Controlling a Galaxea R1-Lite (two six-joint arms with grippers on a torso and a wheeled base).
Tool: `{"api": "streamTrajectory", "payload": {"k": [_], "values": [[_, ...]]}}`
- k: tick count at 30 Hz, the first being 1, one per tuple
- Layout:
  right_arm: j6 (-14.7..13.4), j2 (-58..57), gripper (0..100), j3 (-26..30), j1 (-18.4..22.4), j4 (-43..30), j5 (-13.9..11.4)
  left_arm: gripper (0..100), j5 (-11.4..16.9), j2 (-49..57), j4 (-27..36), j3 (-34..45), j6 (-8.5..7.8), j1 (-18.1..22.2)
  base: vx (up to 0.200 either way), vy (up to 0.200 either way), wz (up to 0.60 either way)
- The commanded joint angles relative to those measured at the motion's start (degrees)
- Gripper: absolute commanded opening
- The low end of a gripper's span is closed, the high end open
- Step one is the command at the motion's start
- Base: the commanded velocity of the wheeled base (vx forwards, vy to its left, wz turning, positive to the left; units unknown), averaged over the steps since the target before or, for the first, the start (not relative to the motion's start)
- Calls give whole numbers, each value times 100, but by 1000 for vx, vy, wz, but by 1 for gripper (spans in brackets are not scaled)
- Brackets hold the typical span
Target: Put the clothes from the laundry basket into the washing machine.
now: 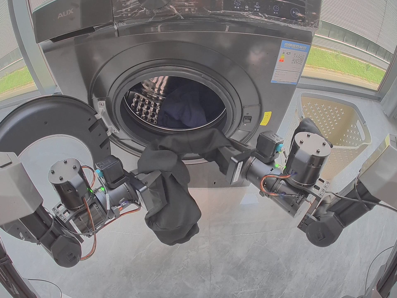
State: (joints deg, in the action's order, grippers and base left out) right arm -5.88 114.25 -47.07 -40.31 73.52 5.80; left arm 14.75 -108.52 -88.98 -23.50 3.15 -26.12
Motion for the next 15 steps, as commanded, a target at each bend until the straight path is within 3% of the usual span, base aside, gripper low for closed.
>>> {"api": "streamTrajectory", "payload": {"k": [1, 8, 12, 15], "values": [[16, 1, 100, 356, -3, -40, -9, 0, 54, 367, -14, -14, 46, 72, 0, 0, 0], [166, 1, 100, 1411, -240, -13, -79, 0, 72, 332, -14, -23, 46, 72, 0, 0, 0], [175, 10, 100, 1499, -328, 22, -79, 0, 81, 323, -14, -23, 46, 64, 0, 0, 0], [175, 18, 100, 1244, -486, 48, -114, 0, 116, 314, -14, -31, 55, 46, 0, 0, 0]]}}
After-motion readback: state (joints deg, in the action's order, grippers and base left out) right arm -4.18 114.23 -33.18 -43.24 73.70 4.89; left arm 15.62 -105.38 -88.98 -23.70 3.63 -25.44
